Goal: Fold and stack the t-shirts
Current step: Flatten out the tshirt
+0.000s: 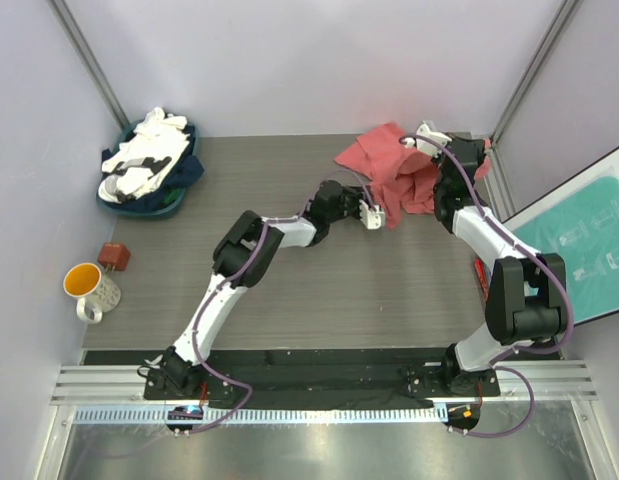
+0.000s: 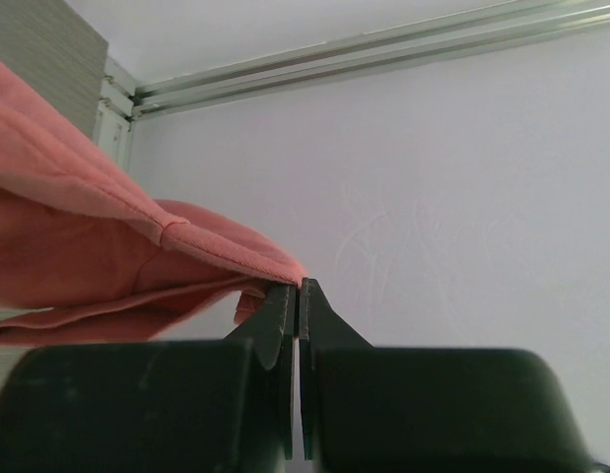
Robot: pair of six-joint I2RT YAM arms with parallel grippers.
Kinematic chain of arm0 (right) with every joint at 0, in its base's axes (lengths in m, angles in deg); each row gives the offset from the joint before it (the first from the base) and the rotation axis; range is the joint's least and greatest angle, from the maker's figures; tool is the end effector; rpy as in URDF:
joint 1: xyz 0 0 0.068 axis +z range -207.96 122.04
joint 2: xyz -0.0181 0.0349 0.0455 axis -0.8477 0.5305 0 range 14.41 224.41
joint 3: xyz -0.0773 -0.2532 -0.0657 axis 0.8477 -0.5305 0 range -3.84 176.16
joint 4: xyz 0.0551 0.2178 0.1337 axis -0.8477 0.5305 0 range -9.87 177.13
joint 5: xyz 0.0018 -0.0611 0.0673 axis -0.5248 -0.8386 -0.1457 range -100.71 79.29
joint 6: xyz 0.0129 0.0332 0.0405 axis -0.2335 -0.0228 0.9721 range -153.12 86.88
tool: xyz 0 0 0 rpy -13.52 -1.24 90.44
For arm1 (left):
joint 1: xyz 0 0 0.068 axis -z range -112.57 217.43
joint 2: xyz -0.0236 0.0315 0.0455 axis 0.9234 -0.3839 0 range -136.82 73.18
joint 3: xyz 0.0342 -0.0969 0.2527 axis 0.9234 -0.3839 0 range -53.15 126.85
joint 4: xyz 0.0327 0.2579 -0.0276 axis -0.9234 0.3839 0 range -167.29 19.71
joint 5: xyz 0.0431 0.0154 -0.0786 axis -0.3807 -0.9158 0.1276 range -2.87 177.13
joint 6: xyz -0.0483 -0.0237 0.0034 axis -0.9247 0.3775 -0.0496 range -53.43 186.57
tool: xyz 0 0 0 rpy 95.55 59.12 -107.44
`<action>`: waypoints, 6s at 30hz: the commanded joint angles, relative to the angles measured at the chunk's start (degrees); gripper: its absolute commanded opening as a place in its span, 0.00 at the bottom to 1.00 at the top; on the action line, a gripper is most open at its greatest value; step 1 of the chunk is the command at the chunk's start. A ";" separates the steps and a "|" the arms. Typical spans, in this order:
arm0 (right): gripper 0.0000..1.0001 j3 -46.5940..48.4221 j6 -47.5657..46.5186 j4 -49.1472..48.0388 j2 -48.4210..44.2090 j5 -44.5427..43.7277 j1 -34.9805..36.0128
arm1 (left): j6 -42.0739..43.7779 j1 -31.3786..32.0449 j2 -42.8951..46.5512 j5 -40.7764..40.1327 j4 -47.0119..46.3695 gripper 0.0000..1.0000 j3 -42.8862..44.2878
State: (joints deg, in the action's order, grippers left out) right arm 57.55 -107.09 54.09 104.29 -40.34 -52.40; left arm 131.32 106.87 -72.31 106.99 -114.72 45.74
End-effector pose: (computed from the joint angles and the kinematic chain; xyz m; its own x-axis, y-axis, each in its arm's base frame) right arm 0.3682 0.0182 0.3088 -0.4033 -0.8787 -0.2555 0.0715 0.2481 -0.9661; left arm 0.4213 -0.3623 0.1091 0.7220 0.5075 -0.4703 0.4769 0.1274 0.8697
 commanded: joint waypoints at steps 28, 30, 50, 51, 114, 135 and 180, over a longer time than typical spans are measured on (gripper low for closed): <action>0.01 20.62 -0.92 82.20 -16.23 51.34 2.17 | 5.29 -23.44 70.08 6.69 91.30 0.00 -19.09; 0.01 18.35 -1.34 82.12 -15.97 51.42 3.74 | 8.62 -23.79 69.91 6.34 94.72 0.00 -19.96; 0.86 7.96 5.76 34.61 9.43 34.94 11.22 | 13.03 -23.71 59.27 -1.57 88.67 0.00 -26.82; 0.91 8.40 7.86 34.13 9.43 33.60 11.57 | 13.03 -23.71 59.44 -1.84 88.50 0.00 -27.60; 0.38 -5.75 30.39 58.30 7.23 35.61 17.03 | 11.36 -23.53 51.36 -6.85 82.52 0.00 -21.64; 0.68 16.85 15.61 81.69 10.93 34.10 16.85 | 10.75 -23.53 49.43 -7.37 81.55 0.00 -19.79; 0.08 -17.54 4.63 42.20 -3.66 32.97 20.10 | 10.40 -22.83 48.72 -7.82 82.17 0.00 -19.18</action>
State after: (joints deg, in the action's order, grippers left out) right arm 38.27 -100.99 93.46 101.78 -8.30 -32.66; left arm 142.01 83.85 -23.50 99.56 -31.69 24.74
